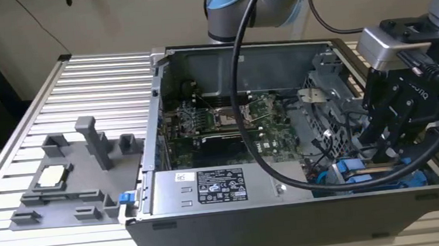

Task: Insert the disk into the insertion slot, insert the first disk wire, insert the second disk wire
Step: 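Insert the disk into the insertion slot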

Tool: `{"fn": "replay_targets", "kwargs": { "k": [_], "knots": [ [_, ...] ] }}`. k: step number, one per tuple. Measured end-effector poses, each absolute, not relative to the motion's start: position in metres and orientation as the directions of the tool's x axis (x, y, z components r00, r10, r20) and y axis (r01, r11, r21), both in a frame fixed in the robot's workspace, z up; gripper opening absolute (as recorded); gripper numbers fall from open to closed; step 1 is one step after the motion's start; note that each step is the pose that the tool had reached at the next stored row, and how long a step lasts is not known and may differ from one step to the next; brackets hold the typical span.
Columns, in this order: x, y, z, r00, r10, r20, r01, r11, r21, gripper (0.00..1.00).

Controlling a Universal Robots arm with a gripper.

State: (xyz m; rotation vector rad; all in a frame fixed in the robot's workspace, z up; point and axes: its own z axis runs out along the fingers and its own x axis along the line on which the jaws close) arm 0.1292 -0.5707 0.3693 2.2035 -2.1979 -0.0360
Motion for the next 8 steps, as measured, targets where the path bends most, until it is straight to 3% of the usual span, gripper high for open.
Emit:
{"fn": "replay_targets", "kwargs": {
  "k": [8],
  "knots": [
    [0.129,-0.57,0.388,0.003,-1.0,0.009,-0.999,-0.002,0.04,0.41]
  ]
}}
